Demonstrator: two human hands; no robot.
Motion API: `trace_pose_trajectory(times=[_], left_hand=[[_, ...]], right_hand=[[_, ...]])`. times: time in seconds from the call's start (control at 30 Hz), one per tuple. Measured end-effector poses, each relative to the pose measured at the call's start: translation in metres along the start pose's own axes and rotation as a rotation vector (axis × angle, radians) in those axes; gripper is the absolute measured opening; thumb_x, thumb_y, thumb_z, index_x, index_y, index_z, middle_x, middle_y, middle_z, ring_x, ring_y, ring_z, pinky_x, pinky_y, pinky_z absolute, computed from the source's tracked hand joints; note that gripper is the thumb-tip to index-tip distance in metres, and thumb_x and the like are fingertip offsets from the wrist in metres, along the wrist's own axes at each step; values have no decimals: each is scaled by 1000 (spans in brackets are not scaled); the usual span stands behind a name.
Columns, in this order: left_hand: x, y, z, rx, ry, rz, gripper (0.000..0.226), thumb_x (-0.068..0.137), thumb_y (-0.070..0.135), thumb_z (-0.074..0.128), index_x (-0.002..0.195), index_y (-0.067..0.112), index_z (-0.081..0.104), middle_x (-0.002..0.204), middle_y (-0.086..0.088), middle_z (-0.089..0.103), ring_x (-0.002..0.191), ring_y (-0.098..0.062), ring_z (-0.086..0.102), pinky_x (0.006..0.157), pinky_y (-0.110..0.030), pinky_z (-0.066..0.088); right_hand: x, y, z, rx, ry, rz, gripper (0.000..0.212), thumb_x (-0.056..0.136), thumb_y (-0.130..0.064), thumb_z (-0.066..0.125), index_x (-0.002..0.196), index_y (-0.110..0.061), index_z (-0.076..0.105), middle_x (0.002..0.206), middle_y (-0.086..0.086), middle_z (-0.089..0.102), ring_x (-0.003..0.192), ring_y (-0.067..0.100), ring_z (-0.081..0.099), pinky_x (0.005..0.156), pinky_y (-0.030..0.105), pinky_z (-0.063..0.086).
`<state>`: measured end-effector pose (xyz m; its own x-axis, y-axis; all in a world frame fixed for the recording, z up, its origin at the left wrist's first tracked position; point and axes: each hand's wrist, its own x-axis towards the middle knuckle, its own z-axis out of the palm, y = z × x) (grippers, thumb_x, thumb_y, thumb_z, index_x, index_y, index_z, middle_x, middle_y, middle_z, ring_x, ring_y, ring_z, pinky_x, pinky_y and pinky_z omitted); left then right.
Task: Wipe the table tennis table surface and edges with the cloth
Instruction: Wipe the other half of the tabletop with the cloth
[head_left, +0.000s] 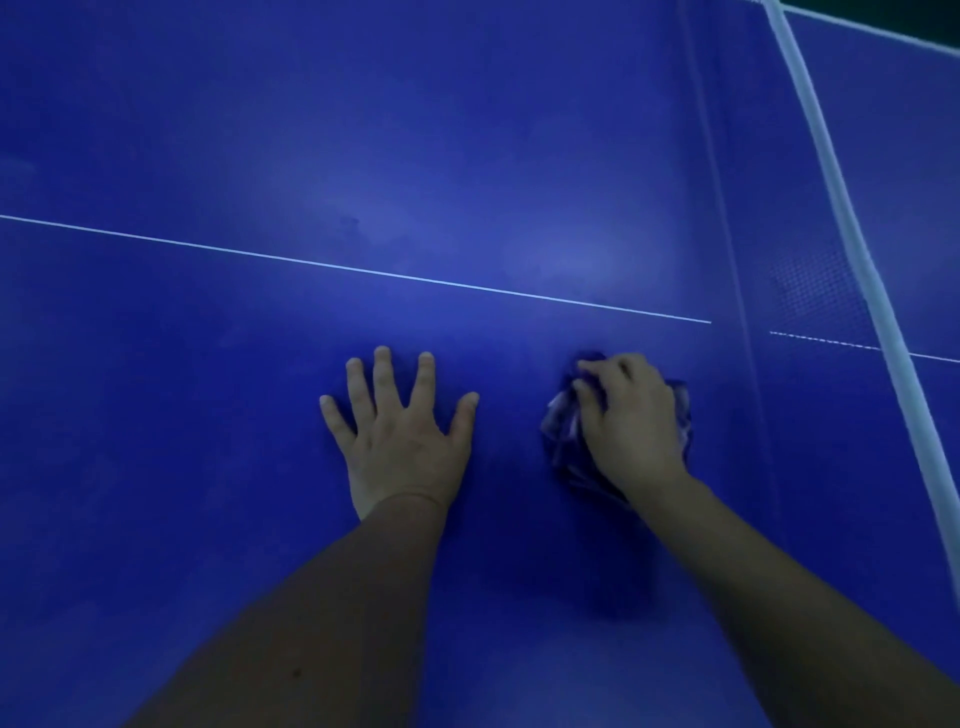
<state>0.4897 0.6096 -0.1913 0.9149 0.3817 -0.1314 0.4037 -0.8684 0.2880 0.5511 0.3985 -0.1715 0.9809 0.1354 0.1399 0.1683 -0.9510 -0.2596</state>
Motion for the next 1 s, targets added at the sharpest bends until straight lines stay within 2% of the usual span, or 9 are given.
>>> trace_pose_trajectory(times=[0.13,0.23,0.33,0.4,0.53,0.63,0.73,0.9,1.0], left_hand=[[-1,0,1,2,5,70,75,91,81,18,156,42,23,169,2,6,154,-22,-11,121,-56,-9],[-1,1,3,-1,11,71,76,91,81,22,155,42,26,169,3,10,155,-23,-7,121,-56,-8],[1,2,3,5,10,67,76,90,82,21,155,42,26,169,3,11,155,-23,-5,122,-56,-7],[0,1,3,12,12,63,78,89,83,18,155,42,25,169,3,10,155,-23,-7,122,-56,-7],[0,-2,3,13,23,57,78,90,83,18,155,42,24,169,3,9,155,-22,-7,122,-56,-7],[1,-1,4,7,34,61,76,90,82,23,154,41,30,168,2,14,155,-23,-3,122,-57,-5],[0,-1,3,2,42,62,75,90,81,25,153,40,33,167,2,17,155,-24,0,121,-58,-3],[-2,-1,1,-28,45,85,69,93,73,34,151,36,40,166,1,23,155,-26,5,122,-59,-2],[-7,-6,0,-117,76,145,54,97,57,46,143,29,54,161,-2,36,154,-27,14,122,-58,-1]], right_hand=[[65,1,9,-50,68,236,30,100,-29,53,122,-13,67,125,18,57,115,40,53,94,49,42],[73,-23,11,-38,-2,80,28,100,-30,52,119,-18,68,124,13,58,113,36,54,94,46,41],[7,-31,5,53,-60,-157,23,95,-29,56,108,-19,72,107,7,62,94,32,59,81,45,47],[-42,-19,-5,102,-75,-198,25,94,-31,57,110,-19,73,104,3,61,89,28,58,79,43,47],[-35,30,-13,44,42,97,24,96,-23,63,115,-12,71,110,13,62,104,37,59,91,48,46],[15,21,-4,10,49,233,30,100,-29,56,123,-14,68,122,14,59,116,36,54,97,48,40],[10,-18,1,41,-44,10,27,98,-29,55,118,-19,70,117,10,61,110,34,56,93,49,43],[-110,-21,-18,192,-196,-401,28,95,-35,54,110,-20,72,98,1,60,87,26,58,72,40,42],[-94,1,-19,144,-107,-271,24,95,-30,60,111,-16,73,100,7,63,91,31,61,80,42,47]])
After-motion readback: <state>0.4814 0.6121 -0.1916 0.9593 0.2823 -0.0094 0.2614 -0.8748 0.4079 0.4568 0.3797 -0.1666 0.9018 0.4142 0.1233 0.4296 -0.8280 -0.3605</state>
